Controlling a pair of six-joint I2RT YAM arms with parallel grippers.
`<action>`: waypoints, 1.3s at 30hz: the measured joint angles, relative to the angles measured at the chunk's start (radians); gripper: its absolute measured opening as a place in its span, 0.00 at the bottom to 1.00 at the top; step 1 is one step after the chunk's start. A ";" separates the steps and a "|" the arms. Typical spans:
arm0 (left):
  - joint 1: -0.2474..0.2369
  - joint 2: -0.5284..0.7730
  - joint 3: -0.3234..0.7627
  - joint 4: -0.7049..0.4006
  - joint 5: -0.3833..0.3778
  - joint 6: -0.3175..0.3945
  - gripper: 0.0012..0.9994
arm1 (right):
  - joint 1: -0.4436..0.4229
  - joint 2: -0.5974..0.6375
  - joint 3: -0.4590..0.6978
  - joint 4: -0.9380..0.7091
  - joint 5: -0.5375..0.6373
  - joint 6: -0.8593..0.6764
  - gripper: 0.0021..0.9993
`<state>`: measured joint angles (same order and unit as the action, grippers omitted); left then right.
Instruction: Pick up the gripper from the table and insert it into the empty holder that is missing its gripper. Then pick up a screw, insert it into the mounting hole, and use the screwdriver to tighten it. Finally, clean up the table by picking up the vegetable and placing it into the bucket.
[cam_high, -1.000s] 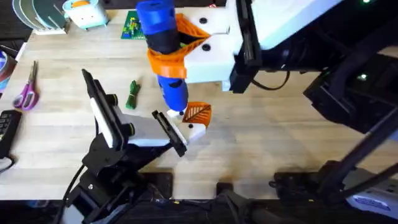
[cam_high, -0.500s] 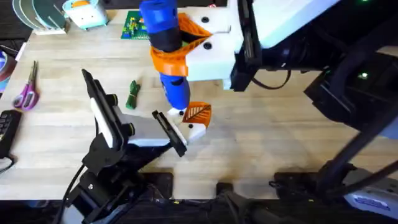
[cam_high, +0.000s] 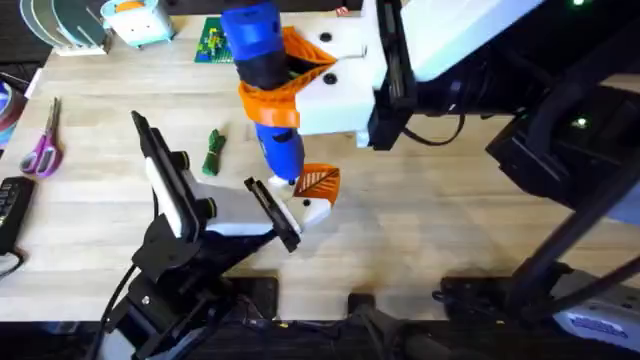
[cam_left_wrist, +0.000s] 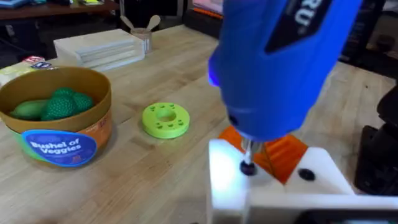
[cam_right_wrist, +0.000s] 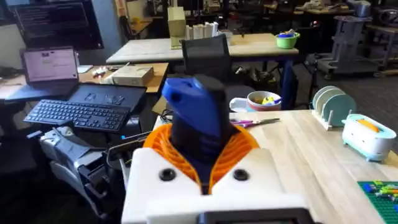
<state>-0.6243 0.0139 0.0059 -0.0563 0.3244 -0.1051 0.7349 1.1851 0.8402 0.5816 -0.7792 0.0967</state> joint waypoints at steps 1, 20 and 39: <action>0.000 0.000 0.000 0.000 0.000 0.000 0.01 | 0.000 0.000 0.000 -0.003 0.000 0.000 0.02; 0.000 0.001 0.000 -0.001 -0.003 0.000 0.01 | 0.000 0.016 0.000 -0.016 0.003 0.000 0.02; 0.000 0.001 0.000 0.000 -0.004 0.000 0.01 | -0.186 0.013 -0.007 0.132 0.006 0.019 0.02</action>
<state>-0.6243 0.0147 0.0059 -0.0563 0.3206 -0.1051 0.5487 1.1980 0.8330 0.7134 -0.7736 0.1160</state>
